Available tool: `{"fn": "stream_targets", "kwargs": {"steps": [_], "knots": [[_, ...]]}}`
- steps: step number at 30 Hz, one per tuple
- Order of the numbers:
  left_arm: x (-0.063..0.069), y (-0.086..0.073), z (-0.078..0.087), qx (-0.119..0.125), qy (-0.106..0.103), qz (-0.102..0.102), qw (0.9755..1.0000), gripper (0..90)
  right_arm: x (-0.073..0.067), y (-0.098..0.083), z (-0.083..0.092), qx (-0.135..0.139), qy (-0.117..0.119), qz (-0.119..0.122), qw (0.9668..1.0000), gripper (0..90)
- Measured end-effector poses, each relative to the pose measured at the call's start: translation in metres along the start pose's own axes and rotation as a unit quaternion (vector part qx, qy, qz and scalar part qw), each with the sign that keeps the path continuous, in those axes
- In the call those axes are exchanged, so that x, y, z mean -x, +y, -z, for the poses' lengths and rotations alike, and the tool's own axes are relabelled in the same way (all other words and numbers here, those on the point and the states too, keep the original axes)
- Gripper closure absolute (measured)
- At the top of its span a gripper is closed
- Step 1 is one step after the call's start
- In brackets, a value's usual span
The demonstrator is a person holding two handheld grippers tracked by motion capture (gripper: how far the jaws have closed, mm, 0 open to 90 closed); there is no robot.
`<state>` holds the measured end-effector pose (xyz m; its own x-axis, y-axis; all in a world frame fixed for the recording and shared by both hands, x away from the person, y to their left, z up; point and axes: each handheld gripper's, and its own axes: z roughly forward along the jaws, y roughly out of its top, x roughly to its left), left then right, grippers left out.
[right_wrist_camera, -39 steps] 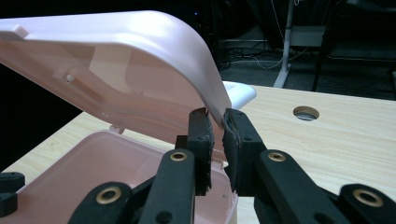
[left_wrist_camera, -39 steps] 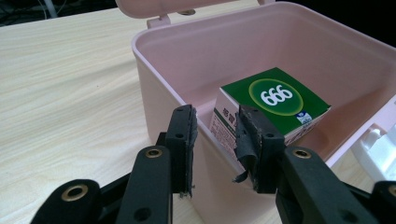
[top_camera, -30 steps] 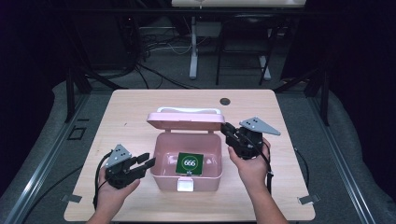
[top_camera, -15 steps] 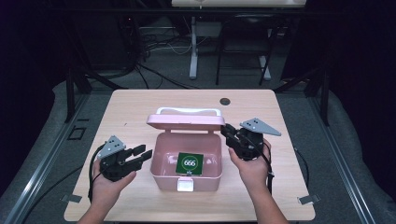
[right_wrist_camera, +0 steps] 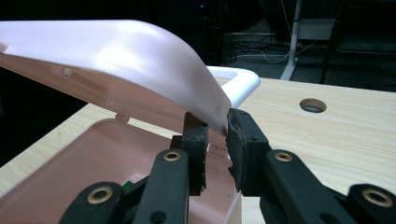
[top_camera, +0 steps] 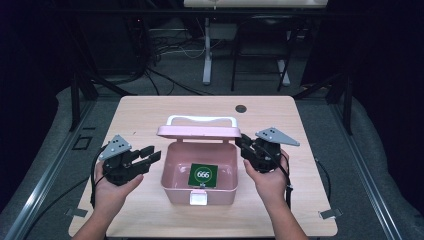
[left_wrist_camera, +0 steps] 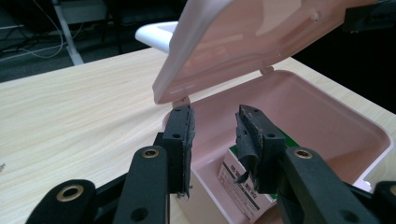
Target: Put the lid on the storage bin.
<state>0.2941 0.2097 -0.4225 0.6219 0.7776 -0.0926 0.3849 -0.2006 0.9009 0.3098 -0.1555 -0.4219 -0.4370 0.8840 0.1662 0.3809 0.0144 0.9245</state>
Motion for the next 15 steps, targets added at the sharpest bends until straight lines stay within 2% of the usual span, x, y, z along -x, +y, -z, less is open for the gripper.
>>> {"fn": "stream_targets", "kwargs": {"steps": [15], "knots": [[0.000, 0.024, 0.007, 0.017, 0.015, -0.018, 0.9996, 64.3, 0.000, -0.002, -0.001, -0.003, 0.002, -0.003, 1.0000, 76.1]]}}
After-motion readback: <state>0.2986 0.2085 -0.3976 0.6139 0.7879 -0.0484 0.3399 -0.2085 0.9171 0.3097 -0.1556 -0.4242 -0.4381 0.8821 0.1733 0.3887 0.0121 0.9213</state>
